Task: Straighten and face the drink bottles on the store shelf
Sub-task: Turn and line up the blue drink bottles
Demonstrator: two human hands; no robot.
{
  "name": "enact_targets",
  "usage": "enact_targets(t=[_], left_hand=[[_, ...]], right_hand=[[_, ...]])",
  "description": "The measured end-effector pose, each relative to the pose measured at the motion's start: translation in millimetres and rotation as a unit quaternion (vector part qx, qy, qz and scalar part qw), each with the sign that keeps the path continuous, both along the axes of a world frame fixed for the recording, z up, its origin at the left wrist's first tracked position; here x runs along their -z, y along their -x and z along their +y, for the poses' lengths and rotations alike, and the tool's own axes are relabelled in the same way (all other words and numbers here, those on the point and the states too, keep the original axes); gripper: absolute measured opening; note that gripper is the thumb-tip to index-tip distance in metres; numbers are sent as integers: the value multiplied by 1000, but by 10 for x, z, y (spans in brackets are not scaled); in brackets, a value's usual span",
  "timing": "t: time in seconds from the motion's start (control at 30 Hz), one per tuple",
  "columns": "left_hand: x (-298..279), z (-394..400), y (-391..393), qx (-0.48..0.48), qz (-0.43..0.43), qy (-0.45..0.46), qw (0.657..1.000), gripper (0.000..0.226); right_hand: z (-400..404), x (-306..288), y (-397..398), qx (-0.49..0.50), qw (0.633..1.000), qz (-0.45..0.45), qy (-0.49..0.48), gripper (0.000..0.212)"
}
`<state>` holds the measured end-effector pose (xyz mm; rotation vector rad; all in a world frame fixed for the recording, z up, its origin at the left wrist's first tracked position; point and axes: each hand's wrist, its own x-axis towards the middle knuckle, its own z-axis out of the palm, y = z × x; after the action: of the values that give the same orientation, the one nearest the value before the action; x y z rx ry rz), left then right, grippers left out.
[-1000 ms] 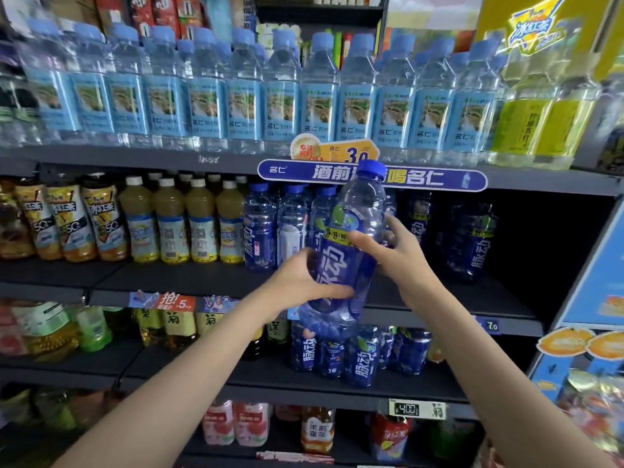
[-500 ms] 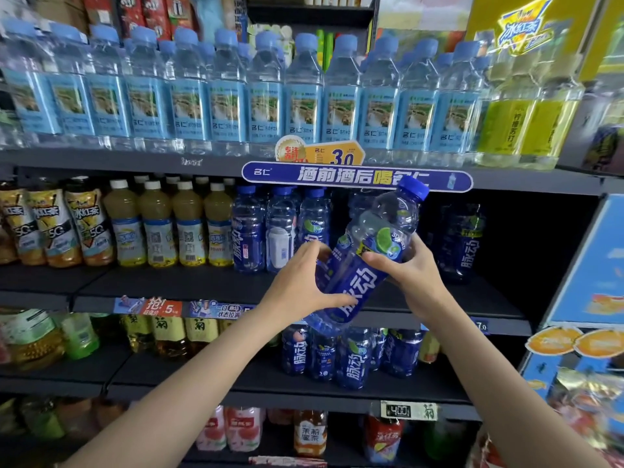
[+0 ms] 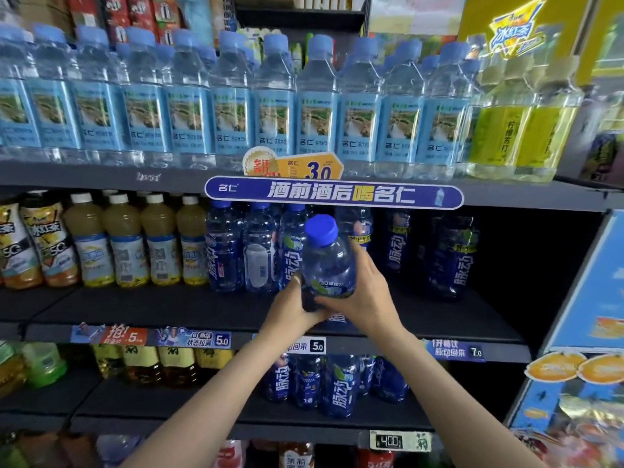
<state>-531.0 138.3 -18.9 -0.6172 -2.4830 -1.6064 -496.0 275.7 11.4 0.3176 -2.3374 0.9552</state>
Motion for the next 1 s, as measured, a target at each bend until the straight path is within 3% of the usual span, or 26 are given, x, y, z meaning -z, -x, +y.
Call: enact_targets(t=[0.13,0.3,0.4,0.5,0.6,0.7,0.8,1.0], left_hand=[[8,154,201,-13,4,17,1000,58],[56,522,407,-28,-6,-46,999,69],[99,688,566,-67,10,11,998,89],[91,726,690,-71,15,41,997,95],[131,697,828,-84,36,65,994,95],[189,665,916,-77,47,74,993,97],[175,654,966,-70,56,82,993,97],[137,651,947,-52,31,105,993,95]], right_hand=[[104,20,283,23,999,2,46,109],[233,23,592,69,995,-24,64,108],[372,94,736,54,992,-24,109,103],[638,255,824,27,986,-30,163,82],[1007,436,937,116,964,-20,239,61],[1299,486,1180,215,958,-46,186,76],[1408,422,1486,221,957,-76,171,90],[1477,477,1984,263,924,-144,236,83]])
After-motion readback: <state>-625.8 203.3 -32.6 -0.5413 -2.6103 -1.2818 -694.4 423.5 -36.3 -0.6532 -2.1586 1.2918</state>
